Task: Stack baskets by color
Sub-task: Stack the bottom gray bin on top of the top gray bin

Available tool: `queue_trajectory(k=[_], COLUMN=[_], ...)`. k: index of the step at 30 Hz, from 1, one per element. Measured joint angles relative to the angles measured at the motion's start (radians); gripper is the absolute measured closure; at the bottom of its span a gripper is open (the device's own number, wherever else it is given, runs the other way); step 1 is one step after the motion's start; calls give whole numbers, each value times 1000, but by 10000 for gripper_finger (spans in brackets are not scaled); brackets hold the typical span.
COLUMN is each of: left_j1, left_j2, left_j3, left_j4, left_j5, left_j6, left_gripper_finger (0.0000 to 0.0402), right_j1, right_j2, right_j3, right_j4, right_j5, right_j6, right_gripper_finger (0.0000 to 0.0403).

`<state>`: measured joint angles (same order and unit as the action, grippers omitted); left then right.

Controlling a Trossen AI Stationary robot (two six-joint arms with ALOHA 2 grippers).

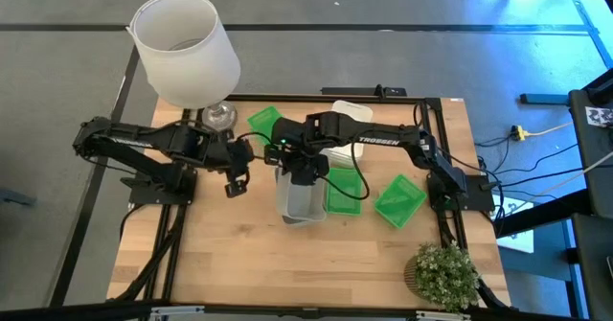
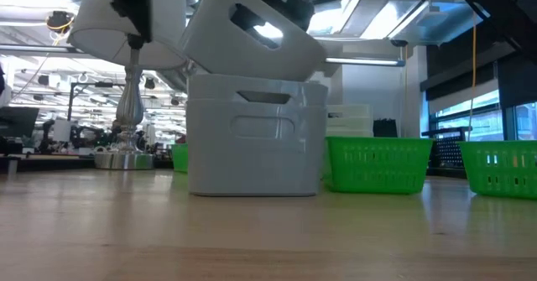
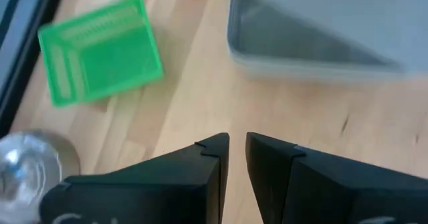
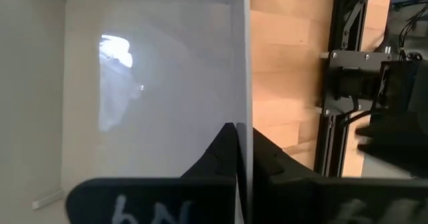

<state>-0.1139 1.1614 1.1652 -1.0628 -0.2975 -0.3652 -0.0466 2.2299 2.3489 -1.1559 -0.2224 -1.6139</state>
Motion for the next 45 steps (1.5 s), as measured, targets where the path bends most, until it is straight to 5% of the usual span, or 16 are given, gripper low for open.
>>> queue_trajectory(k=[10, 23, 35, 45], left_j1=[-67, -189, -340, -374], left_j2=[0, -8, -75, -97], left_j3=[0, 0, -1, -1], left_j4=[-257, -301, -459, -461], left_j5=[-49, 80, 39, 7], left_j6=[-218, -366, -627, -700], left_gripper_finger=[358, 358, 358, 358], right_j1=[-3, -3, -3, -3], right_j2=[0, 0, 0, 9], right_j3=[0, 0, 1, -13], right_j4=[2, -16, -116, -99], right_j5=[18, 117, 89, 2], right_j6=[9, -47, -72, -96], right_gripper_finger=[403, 403, 403, 397])
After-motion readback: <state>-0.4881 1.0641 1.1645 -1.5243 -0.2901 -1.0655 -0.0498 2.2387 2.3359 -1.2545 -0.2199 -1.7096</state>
